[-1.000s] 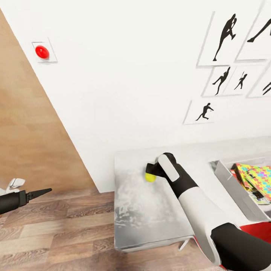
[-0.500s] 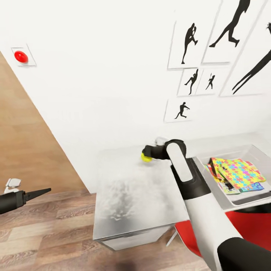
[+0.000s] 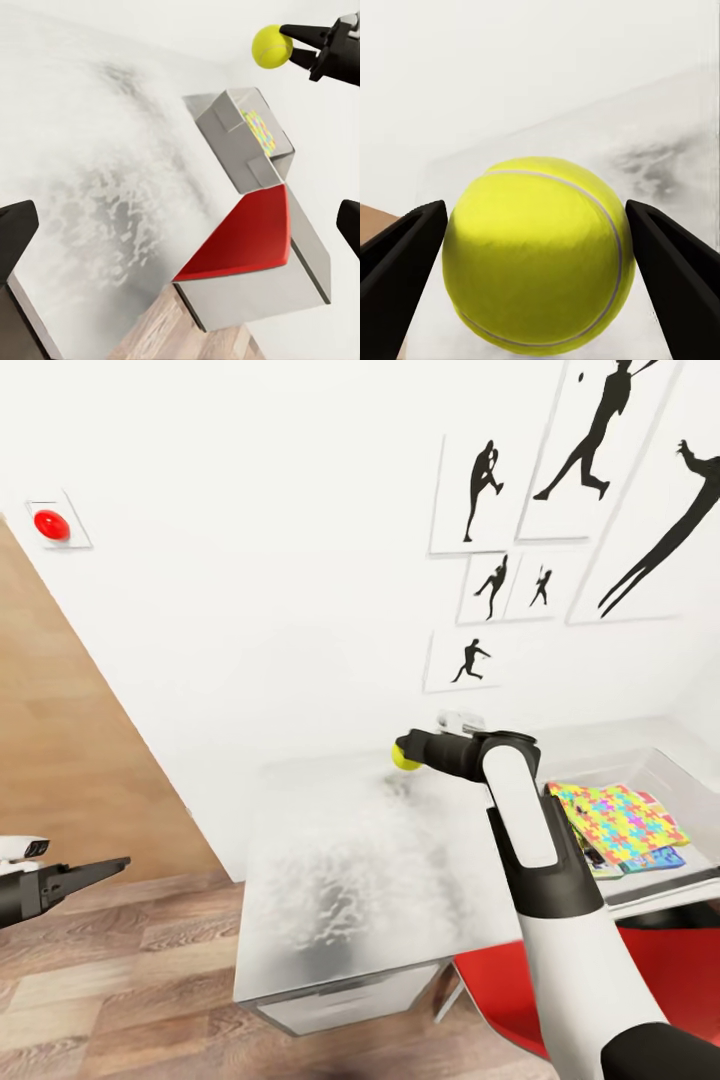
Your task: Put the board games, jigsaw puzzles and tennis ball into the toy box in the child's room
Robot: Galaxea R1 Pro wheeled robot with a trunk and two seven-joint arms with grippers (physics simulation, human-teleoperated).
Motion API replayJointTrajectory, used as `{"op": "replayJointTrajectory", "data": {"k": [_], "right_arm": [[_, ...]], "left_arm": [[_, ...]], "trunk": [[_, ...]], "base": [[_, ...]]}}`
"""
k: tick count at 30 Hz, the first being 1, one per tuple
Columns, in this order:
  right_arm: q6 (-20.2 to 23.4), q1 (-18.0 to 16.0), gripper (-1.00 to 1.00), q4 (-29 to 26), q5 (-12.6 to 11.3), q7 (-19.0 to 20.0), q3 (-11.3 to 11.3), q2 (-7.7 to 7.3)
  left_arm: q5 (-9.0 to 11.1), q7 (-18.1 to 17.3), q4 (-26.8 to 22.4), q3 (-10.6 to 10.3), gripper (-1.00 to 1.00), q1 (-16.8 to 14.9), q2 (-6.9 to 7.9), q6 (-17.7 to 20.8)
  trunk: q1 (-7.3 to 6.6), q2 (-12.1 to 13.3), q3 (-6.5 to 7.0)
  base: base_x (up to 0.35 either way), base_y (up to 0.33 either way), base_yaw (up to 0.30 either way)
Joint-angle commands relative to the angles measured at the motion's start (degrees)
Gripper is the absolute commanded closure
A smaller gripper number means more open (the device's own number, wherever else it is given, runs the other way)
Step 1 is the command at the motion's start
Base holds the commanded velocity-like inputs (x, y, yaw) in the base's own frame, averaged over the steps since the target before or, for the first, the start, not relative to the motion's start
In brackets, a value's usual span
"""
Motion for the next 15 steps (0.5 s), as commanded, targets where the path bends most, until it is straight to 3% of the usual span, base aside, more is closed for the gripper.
{"op": "replayJointTrajectory", "data": {"k": [1,8,15], "right_arm": [[0.11,-0.03,1.0,-0.06,-0.56,-0.64,-0.67,0.01],[0.11,0.07,1.0,-0.11,-0.59,-0.64,-2.83,-0.03],[0.09,0.11,1.0,-0.11,-0.51,-0.64,-3.37,-0.04]], "left_arm": [[-0.04,-0.25,-0.04,0.01,-1.0,-0.03,0.02,0.6],[-0.02,-0.25,-0.21,0.02,-1.0,-0.03,0.03,0.53],[0.02,-0.25,-0.43,-0.06,-1.0,-0.03,0.02,0.5]], "trunk": [[0.04,-0.11,-0.02],[0.04,-0.11,0.59],[0.04,-0.11,1.2]], "base": [[0.0,0.0,-0.136],[0.0,-0.026,-0.168],[0.0,-0.253,-0.18]]}}
